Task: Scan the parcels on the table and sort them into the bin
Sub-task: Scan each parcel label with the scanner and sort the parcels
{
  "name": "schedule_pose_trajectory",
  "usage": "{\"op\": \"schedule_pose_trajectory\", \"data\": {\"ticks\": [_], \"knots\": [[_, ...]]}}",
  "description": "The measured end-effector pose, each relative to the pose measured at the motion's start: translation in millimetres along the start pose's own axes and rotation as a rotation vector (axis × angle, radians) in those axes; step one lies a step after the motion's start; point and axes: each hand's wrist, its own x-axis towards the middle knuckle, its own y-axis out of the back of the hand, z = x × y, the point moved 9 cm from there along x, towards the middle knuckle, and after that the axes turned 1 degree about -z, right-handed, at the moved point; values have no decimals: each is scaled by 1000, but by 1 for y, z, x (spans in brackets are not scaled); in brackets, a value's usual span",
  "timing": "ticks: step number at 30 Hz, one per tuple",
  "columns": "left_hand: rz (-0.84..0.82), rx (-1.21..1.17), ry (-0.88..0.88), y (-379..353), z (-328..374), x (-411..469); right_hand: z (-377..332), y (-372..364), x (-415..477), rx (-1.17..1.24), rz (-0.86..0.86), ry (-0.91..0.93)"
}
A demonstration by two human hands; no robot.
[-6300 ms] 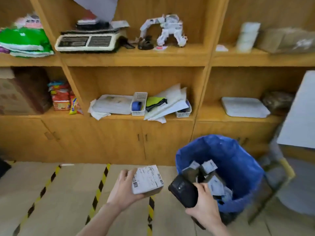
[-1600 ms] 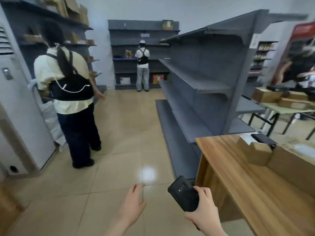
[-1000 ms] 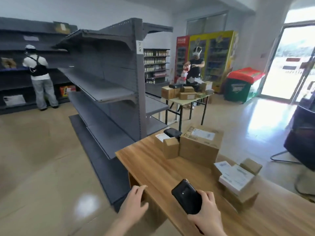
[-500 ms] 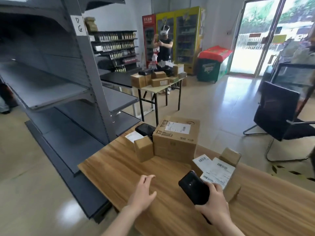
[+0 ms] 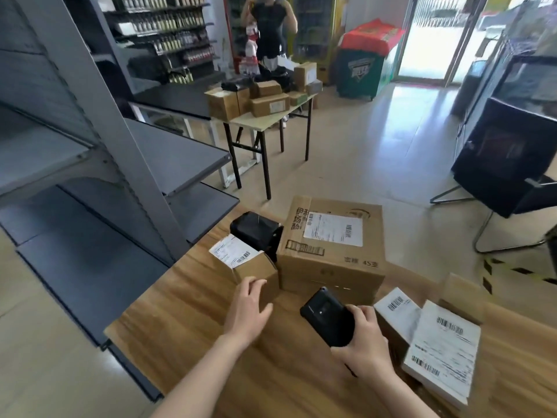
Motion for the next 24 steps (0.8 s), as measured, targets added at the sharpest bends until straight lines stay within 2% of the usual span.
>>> {"op": "schedule_pose_trajectory", "data": {"ticks": [5,8,12,16,21,24], "knots": [[46,61,75,8,-21,56,-13,-25,33,-24,-45,-27],[-48,106,117,-3,-37,77,-16,-33,46,-18,-54,-46],[-128,46,127,-13,-47,84,-18,-37,53,-9,-56,-45],[-99,25,70,-9,-39,65,-12,-37,46,-23,-66,-46],[-98,183,-102,-17,-20,13,-5,-32,25,-27,-83,-23],[-130,224,-132,-33,-23,-25,1,-30,11,-30,-94,-19]]}}
